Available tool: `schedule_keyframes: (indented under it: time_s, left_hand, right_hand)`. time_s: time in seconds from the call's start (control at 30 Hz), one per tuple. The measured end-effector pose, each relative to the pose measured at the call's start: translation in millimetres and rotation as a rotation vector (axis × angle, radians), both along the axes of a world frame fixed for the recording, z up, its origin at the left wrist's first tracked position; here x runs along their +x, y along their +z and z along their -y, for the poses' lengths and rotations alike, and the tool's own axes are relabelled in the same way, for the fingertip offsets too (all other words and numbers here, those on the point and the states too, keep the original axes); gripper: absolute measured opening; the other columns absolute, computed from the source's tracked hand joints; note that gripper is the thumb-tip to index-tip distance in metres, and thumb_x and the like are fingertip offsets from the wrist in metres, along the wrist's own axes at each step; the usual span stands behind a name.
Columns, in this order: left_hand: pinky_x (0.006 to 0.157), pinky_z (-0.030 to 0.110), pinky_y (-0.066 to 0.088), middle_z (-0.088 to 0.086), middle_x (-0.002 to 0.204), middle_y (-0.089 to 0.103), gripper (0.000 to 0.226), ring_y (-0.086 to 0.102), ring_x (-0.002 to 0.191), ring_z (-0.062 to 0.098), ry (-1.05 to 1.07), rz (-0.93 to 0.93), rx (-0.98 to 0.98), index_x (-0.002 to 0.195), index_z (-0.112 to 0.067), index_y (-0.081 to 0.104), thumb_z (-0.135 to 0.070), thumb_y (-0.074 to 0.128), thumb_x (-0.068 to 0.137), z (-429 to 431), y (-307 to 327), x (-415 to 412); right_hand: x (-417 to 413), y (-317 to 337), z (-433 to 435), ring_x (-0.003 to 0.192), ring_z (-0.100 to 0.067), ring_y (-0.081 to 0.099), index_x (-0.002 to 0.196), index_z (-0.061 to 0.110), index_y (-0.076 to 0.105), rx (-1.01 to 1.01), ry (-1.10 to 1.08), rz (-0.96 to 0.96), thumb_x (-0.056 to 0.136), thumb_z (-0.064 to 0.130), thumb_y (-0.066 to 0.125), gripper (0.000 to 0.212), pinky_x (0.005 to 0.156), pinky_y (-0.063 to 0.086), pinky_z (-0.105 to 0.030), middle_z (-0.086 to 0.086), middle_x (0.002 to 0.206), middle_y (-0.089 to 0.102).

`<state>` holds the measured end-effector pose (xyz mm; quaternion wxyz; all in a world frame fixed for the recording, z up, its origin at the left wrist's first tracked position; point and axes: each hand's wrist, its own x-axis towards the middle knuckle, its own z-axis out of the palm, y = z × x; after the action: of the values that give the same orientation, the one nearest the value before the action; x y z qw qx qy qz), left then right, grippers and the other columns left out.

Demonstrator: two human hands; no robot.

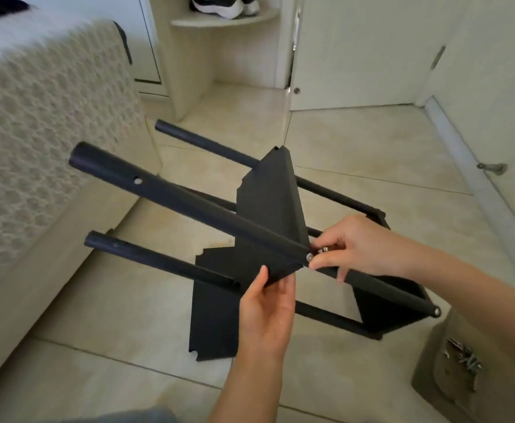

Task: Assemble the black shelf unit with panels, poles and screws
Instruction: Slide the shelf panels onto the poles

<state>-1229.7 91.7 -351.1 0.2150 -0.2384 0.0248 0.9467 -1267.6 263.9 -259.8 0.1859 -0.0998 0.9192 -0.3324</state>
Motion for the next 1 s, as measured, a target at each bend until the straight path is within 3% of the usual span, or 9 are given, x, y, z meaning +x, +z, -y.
schedule_keyframes:
  time_s: [0.1,0.23,0.53,0.7,0.9,1.0]
  left_hand:
    - [0.099,0.050,0.047,0.028,0.126,0.065,0.041,0.067,0.112,0.041,0.073,0.111,0.060,0.128,0.005,0.059,-0.005,0.056,0.088,11,-23,8]
    - [0.095,0.049,0.049,0.030,0.120,0.066,0.043,0.069,0.107,0.041,0.133,0.233,0.080,0.125,0.009,0.059,-0.005,0.057,0.084,20,-45,17]
    - [0.101,0.046,0.048,0.030,0.119,0.067,0.044,0.068,0.111,0.040,0.136,0.332,0.060,0.122,0.009,0.061,-0.003,0.059,0.080,28,-75,27]
    - [0.086,0.046,0.060,0.030,0.116,0.068,0.040,0.072,0.099,0.040,0.111,0.318,0.039,0.118,0.011,0.062,-0.002,0.059,0.080,34,-87,30]
    - [0.067,0.046,0.063,0.031,0.112,0.069,0.035,0.073,0.092,0.041,0.088,0.339,0.024,0.115,0.011,0.062,0.000,0.056,0.082,37,-102,39]
    - [0.066,0.047,0.063,0.032,0.100,0.071,0.028,0.075,0.082,0.040,0.065,0.376,-0.029,0.104,0.013,0.067,0.000,0.055,0.082,39,-112,44]
  right_hand:
    - [-10,-16,26,0.063,-0.009,0.071,0.092,0.021,0.077,0.103,0.078,0.040,0.086,0.040,0.070,0.022,0.065,0.058,-0.035,-0.006,0.076,0.069]
    - [-12,-35,50,0.067,-0.008,0.071,0.099,0.020,0.076,0.181,0.140,0.084,0.087,0.041,0.068,0.025,0.067,0.060,-0.033,-0.001,0.082,0.071]
    - [-3,-57,64,0.061,-0.006,0.071,0.096,0.018,0.076,0.191,0.135,0.153,0.087,0.042,0.068,0.026,0.066,0.059,-0.035,-0.002,0.082,0.071]
    - [3,-73,67,0.059,-0.005,0.070,0.097,0.018,0.075,0.222,0.158,0.159,0.087,0.042,0.068,0.027,0.064,0.057,-0.026,-0.003,0.083,0.071]
    - [16,-95,65,0.054,-0.001,0.066,0.091,0.019,0.073,0.258,0.199,0.123,0.087,0.043,0.068,0.025,0.063,0.057,-0.027,0.000,0.076,0.066]
    - [26,-108,64,0.060,-0.005,0.066,0.094,0.018,0.074,0.274,0.214,0.087,0.087,0.047,0.066,0.031,0.064,0.053,-0.017,-0.005,0.077,0.067]
